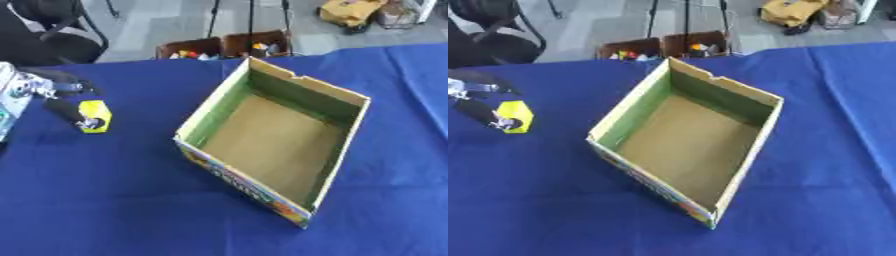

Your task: Pick up objects on the table and place them in the box.

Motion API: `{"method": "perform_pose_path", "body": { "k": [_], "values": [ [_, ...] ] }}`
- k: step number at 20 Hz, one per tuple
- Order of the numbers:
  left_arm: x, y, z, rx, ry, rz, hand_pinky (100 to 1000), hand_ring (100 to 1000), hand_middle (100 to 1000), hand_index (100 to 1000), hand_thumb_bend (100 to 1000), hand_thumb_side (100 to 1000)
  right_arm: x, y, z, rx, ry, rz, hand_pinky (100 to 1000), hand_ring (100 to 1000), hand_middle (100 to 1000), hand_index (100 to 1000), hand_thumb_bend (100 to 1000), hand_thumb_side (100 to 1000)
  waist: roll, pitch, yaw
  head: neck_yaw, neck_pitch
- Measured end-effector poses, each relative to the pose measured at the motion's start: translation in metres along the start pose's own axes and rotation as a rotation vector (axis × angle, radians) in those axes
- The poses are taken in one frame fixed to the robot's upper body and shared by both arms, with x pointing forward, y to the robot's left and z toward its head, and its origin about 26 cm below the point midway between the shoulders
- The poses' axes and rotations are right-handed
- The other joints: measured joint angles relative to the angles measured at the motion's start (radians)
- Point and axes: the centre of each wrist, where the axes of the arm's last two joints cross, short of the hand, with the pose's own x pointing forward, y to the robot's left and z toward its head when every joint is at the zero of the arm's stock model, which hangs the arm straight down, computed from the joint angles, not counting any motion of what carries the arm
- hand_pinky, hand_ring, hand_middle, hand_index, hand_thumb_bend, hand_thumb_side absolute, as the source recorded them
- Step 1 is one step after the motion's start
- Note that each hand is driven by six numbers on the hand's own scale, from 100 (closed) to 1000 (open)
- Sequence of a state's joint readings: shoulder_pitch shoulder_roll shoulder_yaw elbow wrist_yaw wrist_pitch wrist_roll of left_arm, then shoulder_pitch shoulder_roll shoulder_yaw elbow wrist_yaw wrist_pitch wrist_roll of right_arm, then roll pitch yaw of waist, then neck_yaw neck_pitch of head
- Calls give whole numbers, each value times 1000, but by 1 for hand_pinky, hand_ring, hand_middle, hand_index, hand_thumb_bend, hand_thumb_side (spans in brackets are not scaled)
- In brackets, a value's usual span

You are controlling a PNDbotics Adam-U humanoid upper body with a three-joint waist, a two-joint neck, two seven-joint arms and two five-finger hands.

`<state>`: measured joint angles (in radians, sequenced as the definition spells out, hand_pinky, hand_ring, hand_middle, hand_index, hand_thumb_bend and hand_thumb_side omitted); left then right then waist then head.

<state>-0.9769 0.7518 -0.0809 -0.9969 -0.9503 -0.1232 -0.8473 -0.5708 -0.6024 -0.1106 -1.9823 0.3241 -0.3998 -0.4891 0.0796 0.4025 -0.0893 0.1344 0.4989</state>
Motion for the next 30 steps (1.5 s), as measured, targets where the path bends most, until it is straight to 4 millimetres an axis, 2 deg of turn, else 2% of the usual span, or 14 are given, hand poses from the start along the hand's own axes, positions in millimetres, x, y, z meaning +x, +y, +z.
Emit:
{"method": "perform_pose_path", "body": {
  "k": [15,16,20,23,24,25,26,27,30],
  "values": [
    [-9,3,1,35,24,40,882,1000,1000,1000,301,615,0,-2,-1,-11,8,5,724,740,674,787,100,664,5,30,-22,18,-26],
    [-9,3,1,36,25,40,883,1000,1000,1000,301,615,0,-2,-1,-11,9,5,724,740,674,786,100,642,5,30,-22,18,-27],
    [-14,4,5,37,36,47,884,1000,1000,1000,293,615,-1,-2,-1,-11,11,6,723,739,672,783,100,660,7,34,-25,22,-35],
    [-19,5,8,24,38,61,891,1000,1000,1000,326,632,-1,-3,0,-9,16,11,722,738,670,781,100,657,11,35,-22,20,-35],
    [-20,4,8,17,36,67,892,1000,1000,1000,349,636,-1,-4,1,-9,20,15,721,737,669,781,100,655,11,35,-19,20,-35],
    [-22,3,10,10,38,72,892,1000,1000,1000,442,663,-1,-4,1,-9,22,17,721,737,668,780,100,653,11,35,-18,18,-35],
    [-23,4,11,4,40,76,894,1000,1000,1000,624,716,-2,-5,1,-8,23,19,720,736,666,779,100,649,11,35,-17,17,-35],
    [-25,4,13,-3,44,76,896,1000,1000,1000,751,749,-2,-5,2,-8,27,21,720,735,665,778,100,648,11,35,-16,15,-35],
    [-27,5,16,-15,52,72,899,1000,1000,1000,873,773,-2,-5,3,-8,34,23,719,733,663,776,100,648,13,35,-15,12,-35]
  ]
}}
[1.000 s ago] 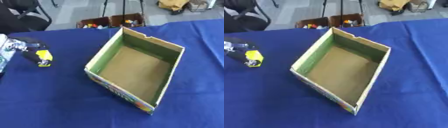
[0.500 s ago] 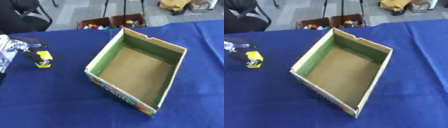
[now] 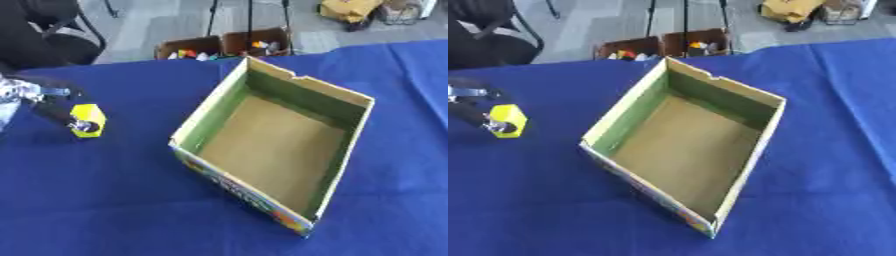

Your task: Pick up objects on the table and place them in the box.

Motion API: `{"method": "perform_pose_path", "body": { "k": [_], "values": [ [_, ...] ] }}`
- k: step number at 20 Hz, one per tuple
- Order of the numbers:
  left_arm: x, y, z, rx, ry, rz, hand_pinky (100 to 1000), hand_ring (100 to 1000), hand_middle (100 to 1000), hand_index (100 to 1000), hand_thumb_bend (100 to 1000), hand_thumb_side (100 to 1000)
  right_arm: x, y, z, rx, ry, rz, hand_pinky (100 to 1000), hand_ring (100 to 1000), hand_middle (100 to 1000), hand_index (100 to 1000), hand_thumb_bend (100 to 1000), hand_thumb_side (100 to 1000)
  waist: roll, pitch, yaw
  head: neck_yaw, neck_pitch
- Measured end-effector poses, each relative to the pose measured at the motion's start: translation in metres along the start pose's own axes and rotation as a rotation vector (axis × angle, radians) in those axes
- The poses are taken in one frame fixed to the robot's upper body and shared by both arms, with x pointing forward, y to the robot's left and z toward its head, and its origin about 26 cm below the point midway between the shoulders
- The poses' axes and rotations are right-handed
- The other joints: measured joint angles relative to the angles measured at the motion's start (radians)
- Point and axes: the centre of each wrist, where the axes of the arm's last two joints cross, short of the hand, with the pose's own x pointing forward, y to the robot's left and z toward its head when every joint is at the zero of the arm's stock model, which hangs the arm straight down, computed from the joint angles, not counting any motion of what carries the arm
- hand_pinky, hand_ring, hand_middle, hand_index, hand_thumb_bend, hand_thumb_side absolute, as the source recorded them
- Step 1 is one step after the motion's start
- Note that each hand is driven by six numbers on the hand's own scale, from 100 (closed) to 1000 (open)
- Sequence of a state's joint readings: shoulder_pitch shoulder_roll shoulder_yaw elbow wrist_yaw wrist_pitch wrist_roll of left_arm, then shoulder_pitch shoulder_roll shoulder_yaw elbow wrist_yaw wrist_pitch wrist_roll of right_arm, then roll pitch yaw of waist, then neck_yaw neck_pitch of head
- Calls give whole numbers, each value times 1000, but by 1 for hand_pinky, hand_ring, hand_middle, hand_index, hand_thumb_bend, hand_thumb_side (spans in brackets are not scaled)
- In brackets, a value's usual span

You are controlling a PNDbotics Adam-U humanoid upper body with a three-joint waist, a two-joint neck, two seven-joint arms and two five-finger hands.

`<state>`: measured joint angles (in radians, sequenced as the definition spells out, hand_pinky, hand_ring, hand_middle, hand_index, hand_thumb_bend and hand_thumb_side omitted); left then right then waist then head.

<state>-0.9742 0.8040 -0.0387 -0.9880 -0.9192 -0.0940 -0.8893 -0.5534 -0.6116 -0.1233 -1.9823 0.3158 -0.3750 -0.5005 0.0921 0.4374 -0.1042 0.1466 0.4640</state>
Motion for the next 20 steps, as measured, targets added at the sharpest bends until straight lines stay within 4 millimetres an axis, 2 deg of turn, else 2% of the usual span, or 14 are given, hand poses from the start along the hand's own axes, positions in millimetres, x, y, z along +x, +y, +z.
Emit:
{"method": "perform_pose_path", "body": {
  "k": [3,6,7,9,11,12,13,15,17,20],
  "values": [
    [-1,1,2,-4,4,-7,896,1000,1000,1000,951,796,0,0,0,-2,4,3,716,728,658,770,100,636,1,0,-1,0,0],
    [0,1,3,-5,0,-15,892,1000,1000,1000,873,764,-1,-2,2,-5,15,10,716,727,656,770,100,634,2,0,-1,0,0],
    [0,1,4,-4,0,-16,888,1000,1000,1000,809,742,-1,-2,2,-5,17,10,716,726,655,769,100,633,3,0,-1,0,0],
    [1,1,4,0,0,-24,885,1000,1000,1000,743,718,-1,-2,2,-6,19,11,716,725,654,768,100,633,5,0,-4,-1,0],
    [1,1,5,5,2,-34,879,998,1000,1000,616,665,-1,-2,2,-7,20,12,715,724,652,767,100,632,5,0,-5,-3,0],
    [2,1,5,11,4,-41,878,997,1000,1000,597,658,-1,-2,2,-7,21,12,715,724,652,767,100,631,5,0,-5,-4,0],
    [2,1,5,19,7,-49,876,995,1000,1000,499,619,-1,-2,2,-7,22,12,715,723,651,767,100,630,5,0,-6,-4,0],
    [2,1,5,33,12,-62,872,991,1000,1000,376,571,-1,-2,2,-8,25,12,715,723,650,766,100,632,5,0,-6,-4,0],
    [1,0,5,46,18,-73,868,988,1000,1000,290,537,-1,-3,2,-10,26,13,715,722,649,764,100,635,5,1,-6,-5,0],
    [0,-1,5,59,22,-82,869,985,1000,1000,216,509,-1,-3,2,-13,28,13,715,722,648,763,100,636,5,2,-6,-5,-1]
  ]
}}
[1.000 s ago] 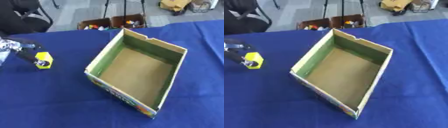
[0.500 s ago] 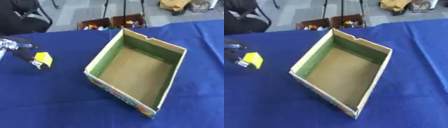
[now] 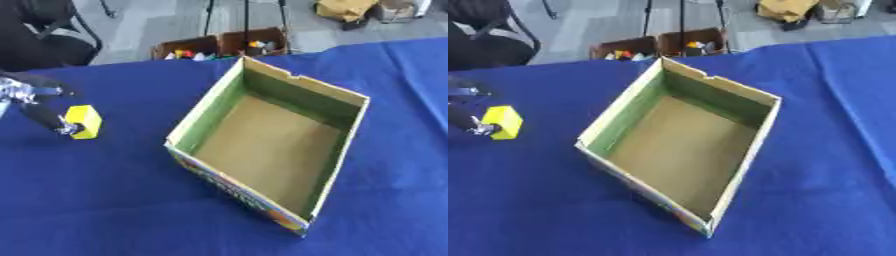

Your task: Pick up objects on the table and place them in the box.

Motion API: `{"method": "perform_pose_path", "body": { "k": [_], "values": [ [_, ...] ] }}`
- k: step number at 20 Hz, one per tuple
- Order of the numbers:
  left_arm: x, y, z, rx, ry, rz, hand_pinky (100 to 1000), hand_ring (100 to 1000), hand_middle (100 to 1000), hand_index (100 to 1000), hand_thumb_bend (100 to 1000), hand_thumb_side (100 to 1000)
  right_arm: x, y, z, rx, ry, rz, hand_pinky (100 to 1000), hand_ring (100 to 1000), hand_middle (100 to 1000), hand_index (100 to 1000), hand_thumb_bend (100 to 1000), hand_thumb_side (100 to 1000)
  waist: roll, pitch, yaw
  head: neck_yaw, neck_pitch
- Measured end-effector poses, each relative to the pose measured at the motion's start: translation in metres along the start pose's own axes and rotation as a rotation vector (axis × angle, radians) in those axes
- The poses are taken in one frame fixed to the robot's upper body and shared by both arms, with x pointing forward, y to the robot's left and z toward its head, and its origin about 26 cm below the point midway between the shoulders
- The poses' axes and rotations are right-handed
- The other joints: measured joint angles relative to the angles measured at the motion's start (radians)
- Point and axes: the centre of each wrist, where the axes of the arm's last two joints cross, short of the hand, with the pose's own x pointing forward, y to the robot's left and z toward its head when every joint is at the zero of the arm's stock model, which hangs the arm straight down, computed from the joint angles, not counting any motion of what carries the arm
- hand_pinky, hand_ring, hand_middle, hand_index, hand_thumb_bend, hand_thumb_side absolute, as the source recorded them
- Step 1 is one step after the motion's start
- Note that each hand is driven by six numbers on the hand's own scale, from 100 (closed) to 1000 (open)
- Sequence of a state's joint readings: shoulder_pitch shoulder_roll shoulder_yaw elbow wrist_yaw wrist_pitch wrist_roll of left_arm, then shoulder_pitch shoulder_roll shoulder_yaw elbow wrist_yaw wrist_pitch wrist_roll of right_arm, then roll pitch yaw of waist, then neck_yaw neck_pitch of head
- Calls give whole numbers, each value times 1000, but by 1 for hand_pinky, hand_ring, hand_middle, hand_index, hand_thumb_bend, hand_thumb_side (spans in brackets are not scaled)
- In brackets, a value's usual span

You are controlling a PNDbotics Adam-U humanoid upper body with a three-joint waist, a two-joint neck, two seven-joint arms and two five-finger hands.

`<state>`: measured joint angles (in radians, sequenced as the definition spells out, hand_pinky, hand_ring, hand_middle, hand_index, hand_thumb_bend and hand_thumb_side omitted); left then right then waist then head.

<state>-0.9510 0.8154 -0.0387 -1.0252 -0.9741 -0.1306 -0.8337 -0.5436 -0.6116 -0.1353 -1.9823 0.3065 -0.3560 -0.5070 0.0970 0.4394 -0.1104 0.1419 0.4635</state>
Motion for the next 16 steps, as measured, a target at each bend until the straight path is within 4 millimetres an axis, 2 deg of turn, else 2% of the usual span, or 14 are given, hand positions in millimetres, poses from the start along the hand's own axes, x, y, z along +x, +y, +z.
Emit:
{"method": "perform_pose_path", "body": {
  "k": [4,9,16],
  "values": [
    [-1,-1,1,11,-1,-6,871,984,1000,1000,163,491,-1,-1,2,-2,8,6,715,720,645,759,100,635,0,2,-2,0,-4],
    [-2,-3,0,6,-7,-4,875,985,1000,1000,159,495,-1,-2,2,-11,15,11,712,714,639,756,100,622,0,4,-5,2,-17],
    [1,-5,0,-7,-33,-1,878,976,1000,1000,162,498,-2,-4,3,-29,38,19,710,707,630,750,100,609,0,11,-7,2,-17]
  ]
}}
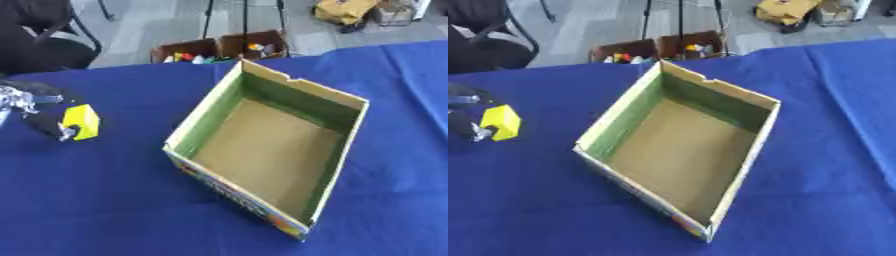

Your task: Pick up objects on the table and place them in the box.

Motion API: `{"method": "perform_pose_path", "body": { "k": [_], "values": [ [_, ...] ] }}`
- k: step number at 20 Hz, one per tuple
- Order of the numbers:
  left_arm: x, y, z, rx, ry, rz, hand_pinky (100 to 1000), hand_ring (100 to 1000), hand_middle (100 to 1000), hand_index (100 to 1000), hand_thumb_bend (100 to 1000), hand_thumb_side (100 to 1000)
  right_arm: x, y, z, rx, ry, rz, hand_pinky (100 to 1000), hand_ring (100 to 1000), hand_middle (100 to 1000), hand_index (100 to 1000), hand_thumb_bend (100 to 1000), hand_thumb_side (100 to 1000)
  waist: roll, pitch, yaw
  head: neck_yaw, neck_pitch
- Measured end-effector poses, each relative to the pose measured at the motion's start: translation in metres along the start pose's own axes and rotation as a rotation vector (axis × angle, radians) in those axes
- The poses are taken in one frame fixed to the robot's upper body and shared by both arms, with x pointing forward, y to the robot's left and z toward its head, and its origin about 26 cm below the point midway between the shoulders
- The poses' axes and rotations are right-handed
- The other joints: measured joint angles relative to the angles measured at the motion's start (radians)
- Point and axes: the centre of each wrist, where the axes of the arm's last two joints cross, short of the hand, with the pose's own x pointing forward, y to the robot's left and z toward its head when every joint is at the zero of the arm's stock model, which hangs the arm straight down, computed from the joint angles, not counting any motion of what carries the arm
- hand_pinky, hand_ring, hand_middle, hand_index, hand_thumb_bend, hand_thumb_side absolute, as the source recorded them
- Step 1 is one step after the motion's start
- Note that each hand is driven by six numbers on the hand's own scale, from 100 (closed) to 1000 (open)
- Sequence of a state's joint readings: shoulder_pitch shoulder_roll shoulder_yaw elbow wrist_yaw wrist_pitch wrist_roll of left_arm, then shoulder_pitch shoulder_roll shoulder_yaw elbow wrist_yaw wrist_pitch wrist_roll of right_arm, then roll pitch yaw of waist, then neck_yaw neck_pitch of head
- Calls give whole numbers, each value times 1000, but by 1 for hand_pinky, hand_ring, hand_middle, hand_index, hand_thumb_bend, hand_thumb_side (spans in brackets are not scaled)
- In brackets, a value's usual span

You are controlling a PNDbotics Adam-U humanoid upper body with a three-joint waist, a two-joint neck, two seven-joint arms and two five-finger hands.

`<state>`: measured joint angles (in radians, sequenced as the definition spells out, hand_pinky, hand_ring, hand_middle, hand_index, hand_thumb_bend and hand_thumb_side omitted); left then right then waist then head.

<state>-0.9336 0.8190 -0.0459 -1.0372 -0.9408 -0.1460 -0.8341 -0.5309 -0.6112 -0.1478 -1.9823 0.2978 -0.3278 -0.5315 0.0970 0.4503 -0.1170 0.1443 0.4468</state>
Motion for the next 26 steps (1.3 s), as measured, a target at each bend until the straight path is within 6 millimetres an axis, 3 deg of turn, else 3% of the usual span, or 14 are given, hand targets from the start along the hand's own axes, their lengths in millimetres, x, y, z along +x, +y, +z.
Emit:
{"method": "perform_pose_path", "body": {
  "k": [9,17,20,26],
  "values": [
    [1,-1,-1,-7,-11,14,850,936,1000,1000,147,485,0,-1,0,-8,13,-2,711,704,624,744,100,609,1,2,-7,10,0],
    [-1,-3,-2,-21,0,17,792,831,922,1000,100,451,-1,-1,0,-16,20,-5,711,700,618,738,100,601,3,6,-12,12,0],
    [-1,-3,-2,-25,2,17,746,697,863,987,100,429,-1,-2,0,-19,20,-4,711,699,616,736,100,597,3,6,-12,12,0],
    [-1,-3,-2,-14,0,27,696,568,784,897,100,399,-1,-3,0,-31,25,1,710,695,612,734,100,587,3,9,-15,12,0]
  ]
}}
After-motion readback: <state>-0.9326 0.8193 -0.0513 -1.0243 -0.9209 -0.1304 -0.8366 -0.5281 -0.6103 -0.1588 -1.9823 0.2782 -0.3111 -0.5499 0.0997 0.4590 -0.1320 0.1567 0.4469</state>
